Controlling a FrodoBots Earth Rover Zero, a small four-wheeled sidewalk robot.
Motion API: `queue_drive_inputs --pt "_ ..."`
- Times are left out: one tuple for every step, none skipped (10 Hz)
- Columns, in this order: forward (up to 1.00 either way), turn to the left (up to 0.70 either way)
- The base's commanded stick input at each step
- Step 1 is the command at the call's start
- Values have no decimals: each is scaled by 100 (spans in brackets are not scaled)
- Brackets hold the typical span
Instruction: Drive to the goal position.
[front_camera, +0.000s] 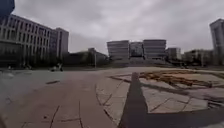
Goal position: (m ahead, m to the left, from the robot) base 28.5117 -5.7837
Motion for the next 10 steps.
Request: queue_drive_inputs --pt "70 -3" --pt "70 -7" --pt "70 -11" --pt "70 -11" --pt "70 -12" --pt "70 -11" --pt "70 -6" --pt "70 0" --pt "70 0" --pt "70 0"
